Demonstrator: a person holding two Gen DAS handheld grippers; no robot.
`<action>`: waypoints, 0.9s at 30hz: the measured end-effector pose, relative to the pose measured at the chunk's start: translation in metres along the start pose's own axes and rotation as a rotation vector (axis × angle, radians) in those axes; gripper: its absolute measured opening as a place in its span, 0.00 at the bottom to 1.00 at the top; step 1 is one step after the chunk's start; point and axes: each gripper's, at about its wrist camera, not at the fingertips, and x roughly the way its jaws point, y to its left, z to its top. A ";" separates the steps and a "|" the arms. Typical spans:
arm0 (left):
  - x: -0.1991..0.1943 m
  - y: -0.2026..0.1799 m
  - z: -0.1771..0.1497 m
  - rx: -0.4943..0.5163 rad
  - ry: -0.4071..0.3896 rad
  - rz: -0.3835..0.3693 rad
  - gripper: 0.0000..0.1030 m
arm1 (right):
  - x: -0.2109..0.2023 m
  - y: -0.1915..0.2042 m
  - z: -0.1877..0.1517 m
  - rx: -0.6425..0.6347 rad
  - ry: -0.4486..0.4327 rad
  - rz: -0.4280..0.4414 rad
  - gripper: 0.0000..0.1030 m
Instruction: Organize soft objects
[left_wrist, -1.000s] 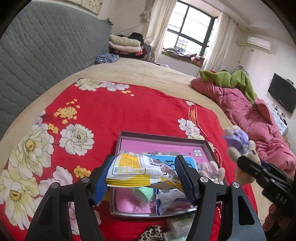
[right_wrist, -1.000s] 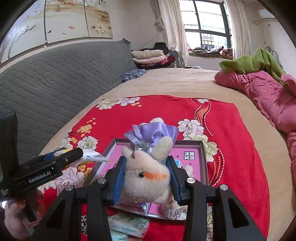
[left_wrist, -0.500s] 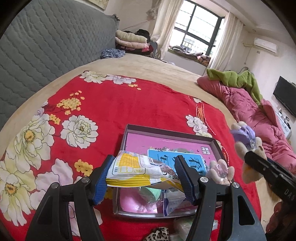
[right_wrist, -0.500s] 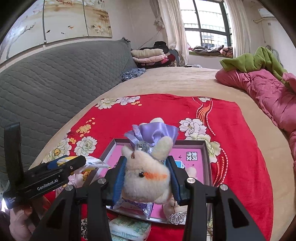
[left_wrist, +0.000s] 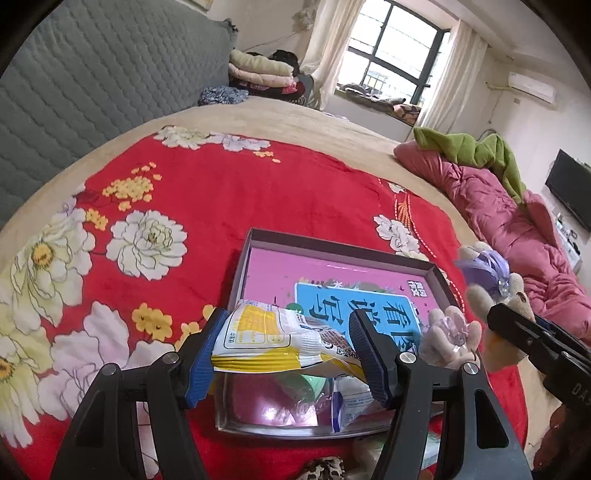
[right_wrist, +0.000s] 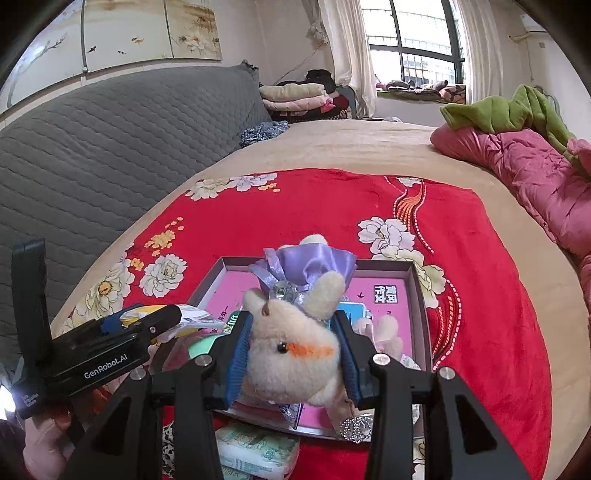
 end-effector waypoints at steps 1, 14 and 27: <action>0.001 0.001 -0.001 -0.001 0.003 0.004 0.66 | 0.001 0.000 0.000 -0.001 0.001 -0.001 0.42; 0.013 0.000 -0.021 0.008 0.047 -0.001 0.66 | 0.013 0.001 -0.009 0.003 0.029 -0.010 0.42; 0.026 -0.002 -0.040 0.016 0.091 0.000 0.66 | 0.018 -0.003 -0.023 0.026 0.055 -0.017 0.42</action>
